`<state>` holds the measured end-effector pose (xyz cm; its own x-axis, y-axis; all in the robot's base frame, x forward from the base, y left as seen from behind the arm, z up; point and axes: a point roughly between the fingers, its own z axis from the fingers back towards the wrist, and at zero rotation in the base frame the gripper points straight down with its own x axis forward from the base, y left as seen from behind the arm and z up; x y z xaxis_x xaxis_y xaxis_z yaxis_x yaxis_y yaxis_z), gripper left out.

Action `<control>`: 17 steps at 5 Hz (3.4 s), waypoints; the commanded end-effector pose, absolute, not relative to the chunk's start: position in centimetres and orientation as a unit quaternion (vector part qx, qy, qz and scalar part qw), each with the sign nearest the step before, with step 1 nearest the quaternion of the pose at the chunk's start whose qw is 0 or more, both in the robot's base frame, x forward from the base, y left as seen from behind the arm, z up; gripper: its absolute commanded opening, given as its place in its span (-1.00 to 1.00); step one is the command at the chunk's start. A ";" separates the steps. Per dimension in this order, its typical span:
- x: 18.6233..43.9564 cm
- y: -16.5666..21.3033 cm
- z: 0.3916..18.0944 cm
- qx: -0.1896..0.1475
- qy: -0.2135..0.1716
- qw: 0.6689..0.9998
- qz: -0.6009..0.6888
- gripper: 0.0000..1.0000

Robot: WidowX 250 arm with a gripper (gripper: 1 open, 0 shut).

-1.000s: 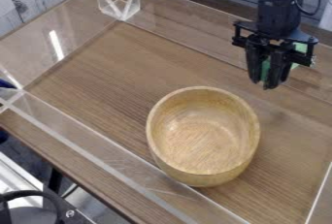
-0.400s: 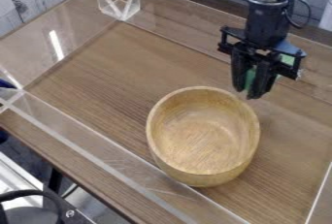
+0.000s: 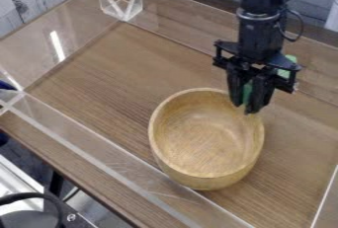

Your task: Put the green block in the brown bowl

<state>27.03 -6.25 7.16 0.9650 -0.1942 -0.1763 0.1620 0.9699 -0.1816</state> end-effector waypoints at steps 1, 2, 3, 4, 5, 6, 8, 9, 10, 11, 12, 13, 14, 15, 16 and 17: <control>25.2 -5.1 9.0 -0.078 0.055 0.992 -0.084 -1.00; 23.0 -3.6 8.6 -0.070 0.043 0.994 -0.075 -1.00; 22.5 -2.5 7.4 -0.057 0.047 0.994 -0.081 -1.00; 22.4 -2.1 6.4 -0.047 0.052 0.994 -0.086 -1.00; 21.5 -1.7 6.3 -0.045 0.065 0.993 -0.082 1.00; 20.8 -1.4 7.4 -0.048 0.072 0.993 -0.075 1.00; 21.3 -2.1 9.4 -0.062 0.039 0.995 -0.062 -1.00; 21.3 -2.5 9.7 -0.067 0.034 0.996 -0.058 -1.00; 21.4 -2.8 9.3 -0.062 0.035 0.996 -0.058 -1.00; 21.5 -3.2 8.7 -0.057 0.037 0.996 -0.058 -1.00; 21.1 -3.2 8.3 -0.059 0.043 0.996 -0.058 -1.00; 20.7 -3.2 7.8 -0.060 0.049 0.995 -0.058 -1.00; 20.8 -3.6 6.8 -0.058 0.051 0.994 -0.072 -1.00; 20.9 -4.0 5.7 -0.054 0.054 0.993 -0.087 -1.00; 21.1 -4.4 5.8 -0.046 0.056 0.993 -0.090 1.00; 21.1 -4.4 5.5 -0.040 0.063 0.994 -0.084 -1.00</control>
<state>21.11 -4.26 5.63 0.9796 -0.1632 -0.1173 0.1529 0.9840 -0.0921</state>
